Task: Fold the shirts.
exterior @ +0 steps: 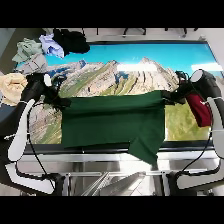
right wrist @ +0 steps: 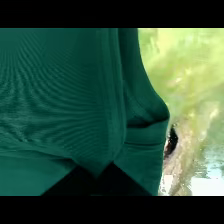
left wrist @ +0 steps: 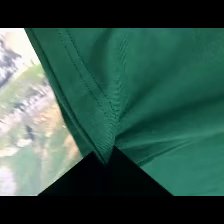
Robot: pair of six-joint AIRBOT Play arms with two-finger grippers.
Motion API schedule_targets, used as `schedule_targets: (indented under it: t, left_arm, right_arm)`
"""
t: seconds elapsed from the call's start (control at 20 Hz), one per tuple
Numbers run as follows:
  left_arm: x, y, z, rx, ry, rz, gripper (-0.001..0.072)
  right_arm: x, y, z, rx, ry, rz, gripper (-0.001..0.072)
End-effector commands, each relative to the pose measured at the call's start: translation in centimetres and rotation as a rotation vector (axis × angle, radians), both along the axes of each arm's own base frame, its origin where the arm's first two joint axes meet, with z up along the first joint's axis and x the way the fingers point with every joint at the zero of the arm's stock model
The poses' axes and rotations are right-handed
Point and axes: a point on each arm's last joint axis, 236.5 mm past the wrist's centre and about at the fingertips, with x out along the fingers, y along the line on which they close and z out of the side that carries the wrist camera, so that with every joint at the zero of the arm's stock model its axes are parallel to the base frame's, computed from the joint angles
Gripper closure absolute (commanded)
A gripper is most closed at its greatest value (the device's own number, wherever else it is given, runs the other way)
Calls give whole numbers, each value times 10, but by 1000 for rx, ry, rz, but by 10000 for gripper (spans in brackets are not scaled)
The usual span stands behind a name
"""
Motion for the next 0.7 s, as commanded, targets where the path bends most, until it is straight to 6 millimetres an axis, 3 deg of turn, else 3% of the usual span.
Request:
schedule_targets:
  t: [0.0, 0.05, 0.3, 0.4, 0.5, 0.65]
  left_arm:
    - [-9, -16, -6, -91, 33, 45, 386]
    - [-11, -15, -2, -84, 48, 91, 3]
    - [-27, 14, 51, -66, 93, 202, 22]
    - [-48, 29, 62, -69, 74, 263, 22]
    - [-93, 40, 53, -95, 131, 320, 22]
    - [-148, 23, 27, -327, 274, 435, 22]
  right_arm:
    - [-9, 3, -6, 11, 46, -15, 8]
    - [-14, 3, -3, 13, 64, -6, 9]
    - [-48, -13, 29, 28, 113, 30, 9]
    - [-67, -19, 37, 32, 85, -3, 9]
    - [-93, -21, 34, 48, 78, -36, 10]
    - [-114, -2, 36, 177, 37, -81, 9]
